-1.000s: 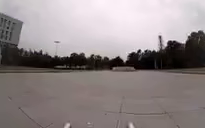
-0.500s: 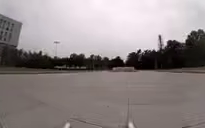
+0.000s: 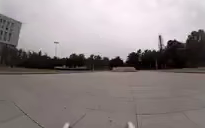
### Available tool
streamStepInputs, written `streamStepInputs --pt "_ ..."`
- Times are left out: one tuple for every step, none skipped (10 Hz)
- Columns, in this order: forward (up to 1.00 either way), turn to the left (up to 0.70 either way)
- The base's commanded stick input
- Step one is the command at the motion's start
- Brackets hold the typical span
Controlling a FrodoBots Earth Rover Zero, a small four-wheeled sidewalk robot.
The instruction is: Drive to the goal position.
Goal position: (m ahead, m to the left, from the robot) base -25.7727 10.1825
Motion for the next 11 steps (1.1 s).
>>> streamStepInputs --pt "0.85 0.0" --pt "0.85 0.0" --pt "0.85 0.0" --pt "0.85 0.0" --pt "0.85 0.0" --pt "0.85 0.0" --pt "0.85 0.0" --pt "0.85 0.0" --pt "0.85 0.0" --pt "0.85 0.0" --pt "0.85 0.0"
